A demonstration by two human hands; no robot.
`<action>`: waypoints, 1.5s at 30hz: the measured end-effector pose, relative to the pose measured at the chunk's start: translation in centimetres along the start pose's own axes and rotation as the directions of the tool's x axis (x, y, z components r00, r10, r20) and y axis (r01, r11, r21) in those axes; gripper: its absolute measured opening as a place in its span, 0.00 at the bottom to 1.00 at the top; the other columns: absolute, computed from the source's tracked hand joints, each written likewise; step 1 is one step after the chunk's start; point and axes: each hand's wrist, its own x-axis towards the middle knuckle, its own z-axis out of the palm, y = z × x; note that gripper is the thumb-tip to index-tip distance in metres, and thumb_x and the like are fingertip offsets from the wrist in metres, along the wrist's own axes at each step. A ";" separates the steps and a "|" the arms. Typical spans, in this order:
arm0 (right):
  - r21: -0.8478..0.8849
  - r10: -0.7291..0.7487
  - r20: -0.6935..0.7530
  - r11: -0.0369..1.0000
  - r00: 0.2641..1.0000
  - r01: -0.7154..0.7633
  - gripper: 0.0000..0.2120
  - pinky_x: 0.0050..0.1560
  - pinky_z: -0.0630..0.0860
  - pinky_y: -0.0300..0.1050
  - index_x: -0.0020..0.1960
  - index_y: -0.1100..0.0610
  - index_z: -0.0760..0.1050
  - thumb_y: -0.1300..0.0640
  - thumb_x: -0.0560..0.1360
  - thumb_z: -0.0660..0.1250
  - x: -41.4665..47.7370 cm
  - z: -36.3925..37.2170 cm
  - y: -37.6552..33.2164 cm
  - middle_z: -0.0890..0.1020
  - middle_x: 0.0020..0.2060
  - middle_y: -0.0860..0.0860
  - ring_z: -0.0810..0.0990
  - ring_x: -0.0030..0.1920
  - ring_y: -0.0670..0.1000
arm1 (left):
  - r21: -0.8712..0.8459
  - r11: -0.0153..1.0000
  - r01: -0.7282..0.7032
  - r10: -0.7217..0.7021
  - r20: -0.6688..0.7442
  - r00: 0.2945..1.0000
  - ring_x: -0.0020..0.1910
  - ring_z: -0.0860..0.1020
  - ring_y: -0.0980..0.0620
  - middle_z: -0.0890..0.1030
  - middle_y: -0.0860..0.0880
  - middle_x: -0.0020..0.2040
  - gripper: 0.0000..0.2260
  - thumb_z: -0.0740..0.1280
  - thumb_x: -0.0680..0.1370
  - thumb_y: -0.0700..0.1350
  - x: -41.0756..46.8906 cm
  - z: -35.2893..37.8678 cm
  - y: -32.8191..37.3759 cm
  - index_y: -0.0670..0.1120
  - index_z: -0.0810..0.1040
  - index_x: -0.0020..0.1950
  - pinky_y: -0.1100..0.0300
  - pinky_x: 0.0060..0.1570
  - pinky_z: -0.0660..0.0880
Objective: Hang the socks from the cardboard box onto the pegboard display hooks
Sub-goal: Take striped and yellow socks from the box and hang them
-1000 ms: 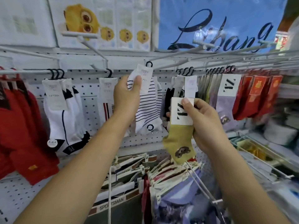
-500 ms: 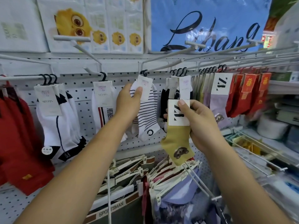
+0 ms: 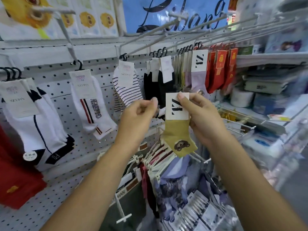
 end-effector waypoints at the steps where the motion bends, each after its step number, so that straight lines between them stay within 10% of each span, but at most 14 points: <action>1: 0.014 0.003 -0.010 1.000 1.000 -0.003 0.10 0.45 0.82 0.50 0.51 0.54 0.83 0.48 0.76 0.73 -0.6 -0.2 0.0 0.86 0.48 0.57 0.86 0.47 0.55 | -0.008 1.000 0.001 0.000 0.130 0.992 0.46 0.83 0.64 0.86 0.58 0.46 0.10 0.68 0.80 0.60 -0.8 0.6 0.3 0.55 0.83 0.50 0.65 0.47 0.80; 14: 0.049 -0.005 -0.043 0.999 0.999 0.008 0.12 0.48 0.82 0.48 0.58 0.60 0.81 0.54 0.78 0.71 -0.2 -8.5 -1.2 0.87 0.50 0.56 0.86 0.50 0.53 | 0.041 0.985 -0.170 0.165 0.098 0.981 0.43 0.83 0.61 0.86 0.57 0.43 0.02 0.73 0.78 0.48 -0.2 9.0 3.3 0.54 0.85 0.49 0.72 0.41 0.76; 18: 0.021 -0.025 -0.080 0.999 0.996 0.027 0.12 0.50 0.83 0.54 0.58 0.59 0.80 0.54 0.78 0.72 3.6 -12.3 -1.8 0.87 0.47 0.54 0.86 0.49 0.54 | 0.100 0.979 -0.175 0.188 -0.141 0.972 0.49 0.81 0.63 0.84 0.57 0.49 0.07 0.74 0.78 0.50 2.2 12.2 4.7 0.53 0.82 0.55 0.69 0.48 0.77; 24: -0.041 -0.106 0.013 0.994 0.994 0.106 0.11 0.36 0.80 0.40 0.56 0.59 0.79 0.54 0.77 0.73 9.6 -16.2 -3.9 0.87 0.46 0.54 0.86 0.43 0.49 | 0.286 0.929 -0.235 0.358 -0.539 0.762 0.63 0.75 0.57 0.76 0.51 0.64 0.21 0.72 0.78 0.50 5.5 16.0 7.2 0.47 0.72 0.69 0.62 0.62 0.73; 28: -0.018 -0.091 0.115 0.995 0.989 0.094 0.12 0.46 0.82 0.50 0.57 0.59 0.79 0.54 0.77 0.73 13.3 -16.0 -5.0 0.87 0.48 0.55 0.86 0.49 0.54 | 0.369 0.900 -0.233 0.411 -0.539 0.735 0.63 0.74 0.61 0.77 0.54 0.66 0.21 0.73 0.78 0.49 6.7 16.9 8.3 0.52 0.73 0.70 0.80 0.54 0.66; 45: -0.118 -0.137 0.313 0.976 0.940 0.182 0.05 0.55 0.81 0.60 0.51 0.51 0.76 0.55 0.78 0.72 17.6 -13.6 -6.0 0.85 0.47 0.50 0.85 0.49 0.54 | 0.520 0.832 -0.195 0.457 -0.442 0.772 0.63 0.75 0.70 0.79 0.72 0.58 0.12 0.71 0.80 0.45 6.9 15.6 8.8 0.57 0.77 0.60 0.63 0.68 0.70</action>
